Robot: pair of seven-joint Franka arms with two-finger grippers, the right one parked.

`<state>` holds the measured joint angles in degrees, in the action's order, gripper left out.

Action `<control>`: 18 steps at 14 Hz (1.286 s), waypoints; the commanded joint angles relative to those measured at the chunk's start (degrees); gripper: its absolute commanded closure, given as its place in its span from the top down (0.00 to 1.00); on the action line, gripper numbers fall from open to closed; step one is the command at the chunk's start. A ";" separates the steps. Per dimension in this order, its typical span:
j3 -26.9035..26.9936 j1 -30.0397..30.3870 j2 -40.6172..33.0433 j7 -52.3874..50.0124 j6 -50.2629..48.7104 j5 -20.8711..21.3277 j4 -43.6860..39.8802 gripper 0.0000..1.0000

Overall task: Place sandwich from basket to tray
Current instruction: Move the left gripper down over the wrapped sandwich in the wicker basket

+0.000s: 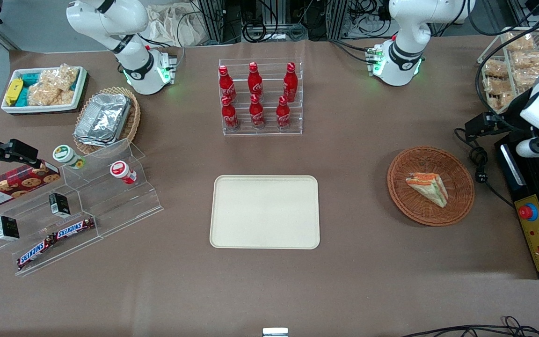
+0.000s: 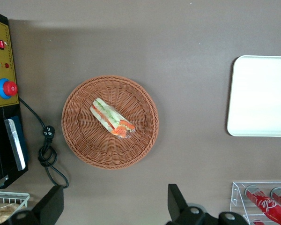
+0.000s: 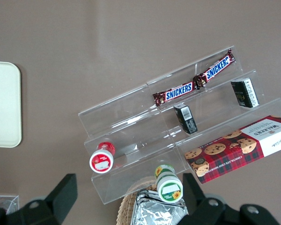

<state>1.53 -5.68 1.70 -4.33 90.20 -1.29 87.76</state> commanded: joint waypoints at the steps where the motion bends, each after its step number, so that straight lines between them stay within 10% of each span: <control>1: 0.14 -0.21 0.68 0.37 -1.86 0.23 -2.07 1.00; 9: 0.75 0.41 8.05 -18.85 -0.29 -0.56 2.57 1.00; 18: 1.20 3.92 11.31 -34.85 35.46 0.32 31.66 1.00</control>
<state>2.94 -2.35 13.79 -35.56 120.01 -1.20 113.83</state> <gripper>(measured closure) 0.000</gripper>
